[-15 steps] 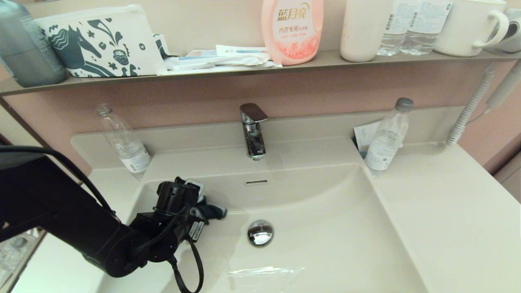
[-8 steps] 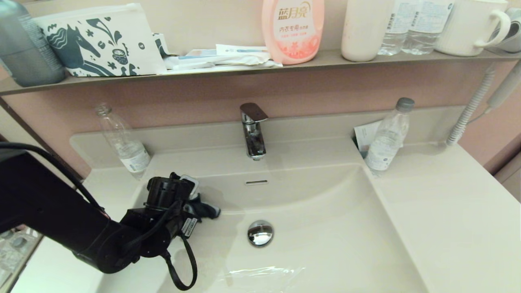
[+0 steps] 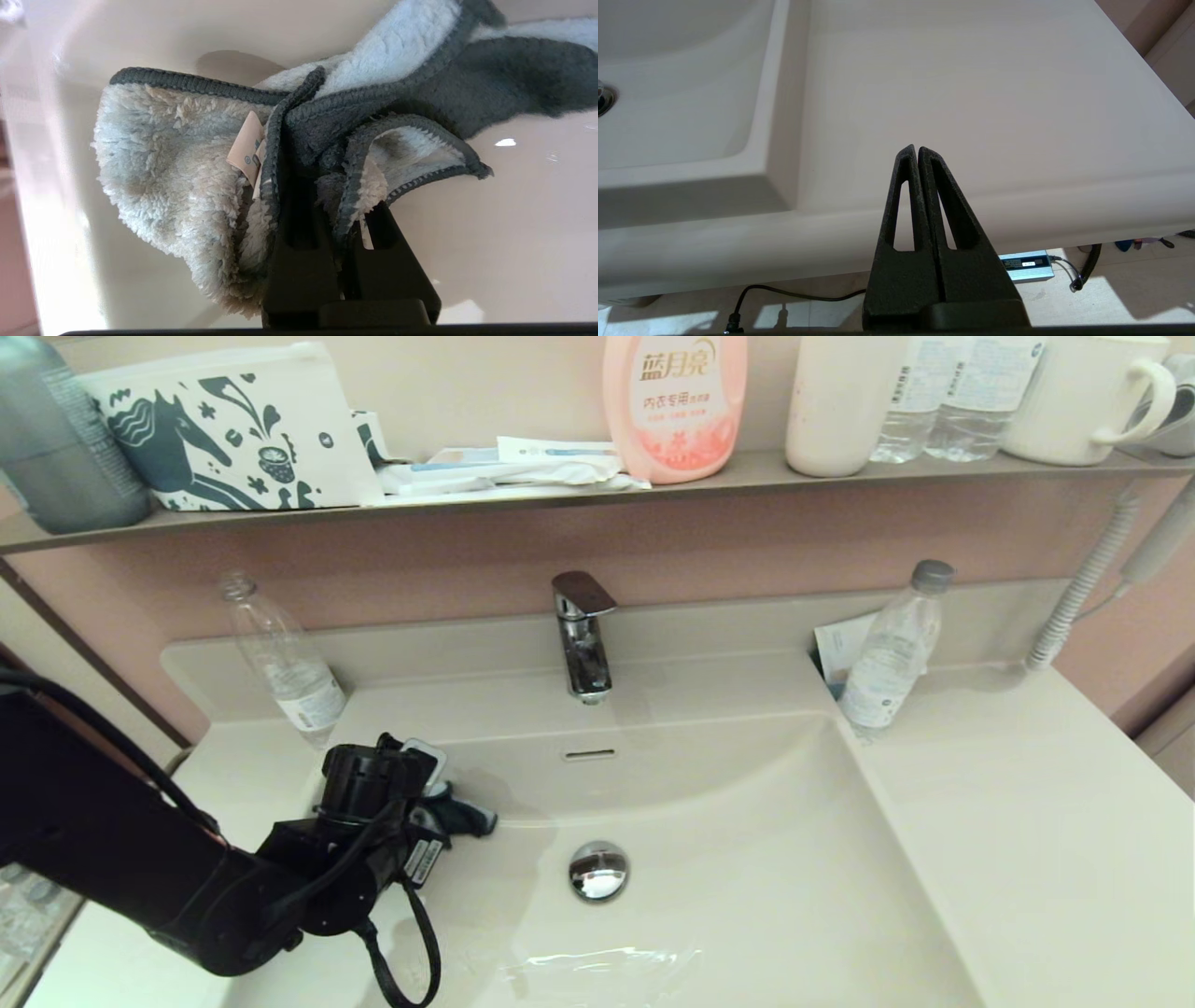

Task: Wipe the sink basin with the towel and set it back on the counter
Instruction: Wipe the sink

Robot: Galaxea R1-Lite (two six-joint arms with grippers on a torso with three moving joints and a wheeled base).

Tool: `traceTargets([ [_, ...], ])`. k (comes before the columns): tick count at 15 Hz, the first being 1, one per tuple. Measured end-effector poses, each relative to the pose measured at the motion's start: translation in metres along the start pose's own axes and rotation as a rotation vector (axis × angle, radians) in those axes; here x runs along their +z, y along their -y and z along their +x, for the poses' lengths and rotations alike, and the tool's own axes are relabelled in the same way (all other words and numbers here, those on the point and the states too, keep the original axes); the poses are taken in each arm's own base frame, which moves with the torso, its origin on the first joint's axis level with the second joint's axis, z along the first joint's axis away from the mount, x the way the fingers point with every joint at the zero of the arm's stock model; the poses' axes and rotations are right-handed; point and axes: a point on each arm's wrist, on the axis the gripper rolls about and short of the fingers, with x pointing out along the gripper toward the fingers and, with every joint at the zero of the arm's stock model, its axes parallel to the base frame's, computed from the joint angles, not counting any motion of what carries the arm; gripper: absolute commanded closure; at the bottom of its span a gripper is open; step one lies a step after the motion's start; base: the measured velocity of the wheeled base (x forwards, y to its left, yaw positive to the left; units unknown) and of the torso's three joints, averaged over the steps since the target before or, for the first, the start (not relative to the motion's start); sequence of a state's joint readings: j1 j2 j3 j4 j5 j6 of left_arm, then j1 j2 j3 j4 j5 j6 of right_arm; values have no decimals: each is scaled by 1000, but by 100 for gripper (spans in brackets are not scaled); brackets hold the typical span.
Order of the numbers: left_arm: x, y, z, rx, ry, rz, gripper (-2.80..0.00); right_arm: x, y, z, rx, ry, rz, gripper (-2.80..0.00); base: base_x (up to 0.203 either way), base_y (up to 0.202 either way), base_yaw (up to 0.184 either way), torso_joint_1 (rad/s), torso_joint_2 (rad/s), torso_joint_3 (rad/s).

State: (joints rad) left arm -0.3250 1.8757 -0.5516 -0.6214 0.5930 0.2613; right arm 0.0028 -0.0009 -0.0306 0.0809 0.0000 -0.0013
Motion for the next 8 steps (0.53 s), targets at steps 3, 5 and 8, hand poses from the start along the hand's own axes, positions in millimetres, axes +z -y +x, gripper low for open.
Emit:
traceTargets([
  [3,-1,17,-11,-55,-7,-39,0,0,0,0,0,0,0,0,0,0,0,0,0,0],
  [5,0,31,-20,-104,-27,-67,0,0,0,0,0,0,0,0,0,0,0,0,0,0],
  [8,5,48,-39,-167,-74,-130,0,0,0,0,0,0,0,0,0,0,0,0,0,0],
])
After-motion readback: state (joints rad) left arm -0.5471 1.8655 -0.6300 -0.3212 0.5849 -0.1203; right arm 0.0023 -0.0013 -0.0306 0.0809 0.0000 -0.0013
